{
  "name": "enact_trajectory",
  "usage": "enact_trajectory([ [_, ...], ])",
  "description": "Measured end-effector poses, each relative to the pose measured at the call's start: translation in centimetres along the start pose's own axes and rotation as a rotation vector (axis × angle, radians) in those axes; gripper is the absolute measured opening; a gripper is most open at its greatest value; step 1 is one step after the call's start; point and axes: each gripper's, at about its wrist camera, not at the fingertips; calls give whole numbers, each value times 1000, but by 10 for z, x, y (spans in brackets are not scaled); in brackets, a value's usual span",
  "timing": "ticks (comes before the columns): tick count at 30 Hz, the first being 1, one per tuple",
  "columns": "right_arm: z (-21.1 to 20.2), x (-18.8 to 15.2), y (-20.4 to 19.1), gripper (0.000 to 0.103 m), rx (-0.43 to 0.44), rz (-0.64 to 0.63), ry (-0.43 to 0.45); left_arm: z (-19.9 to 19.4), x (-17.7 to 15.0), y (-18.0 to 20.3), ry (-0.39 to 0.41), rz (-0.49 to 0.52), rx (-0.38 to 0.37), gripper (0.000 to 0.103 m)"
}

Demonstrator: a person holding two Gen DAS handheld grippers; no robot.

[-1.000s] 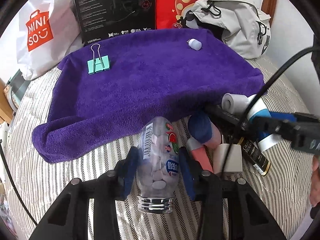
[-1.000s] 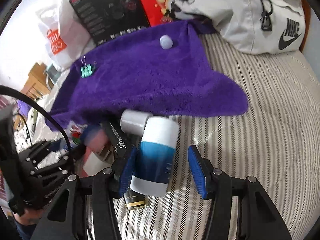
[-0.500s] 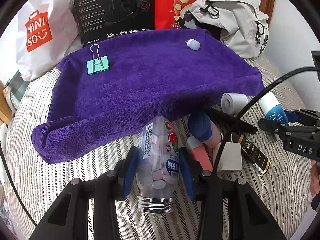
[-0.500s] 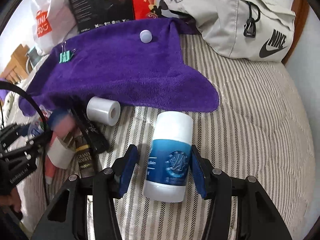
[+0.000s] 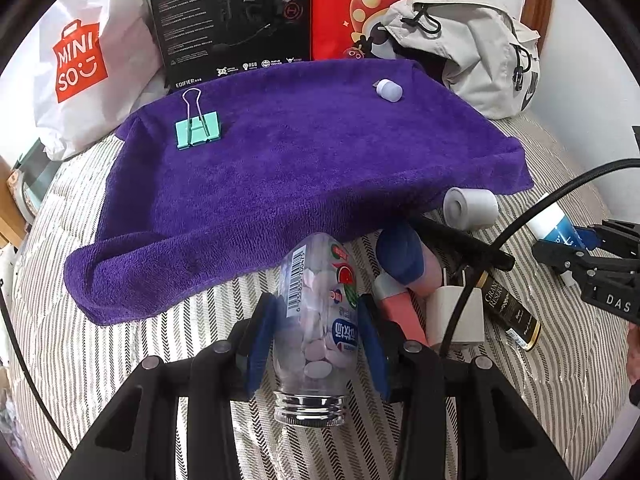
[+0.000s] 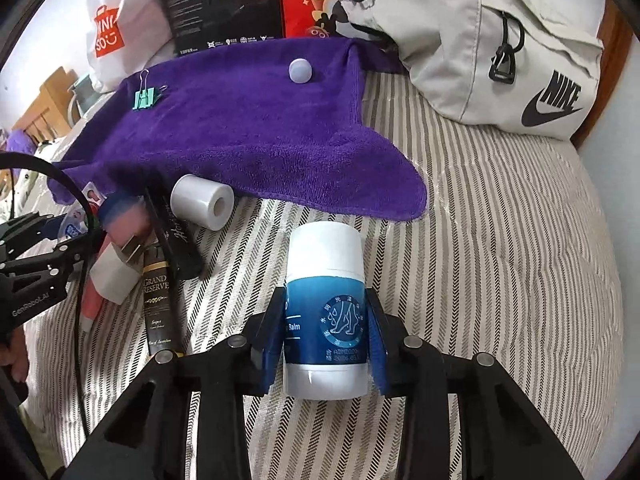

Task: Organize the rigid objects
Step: 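Close the right gripper on the blue-and-white stick while the left gripper lifts the bottle, then carry the stick with the right gripper onto the towel while the left gripper carries the bottle beside the clip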

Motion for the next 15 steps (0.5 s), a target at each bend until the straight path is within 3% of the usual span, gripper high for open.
enact_trajectory([
  [6,-2,-3,-6,35,-43,-25,19,-1,-1,-1,11,7,-13,39],
  [15,-15,-3,8,36,72,37,-1,-11,-4,-22,-8,-48,-69,39],
])
Point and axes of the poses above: each gripper's, at about its wrist camera, not at the fingertips, and z roughly the way its jaws point, y to its right, x to its top, and after that the axes turned 1 degree about -x, right-handed
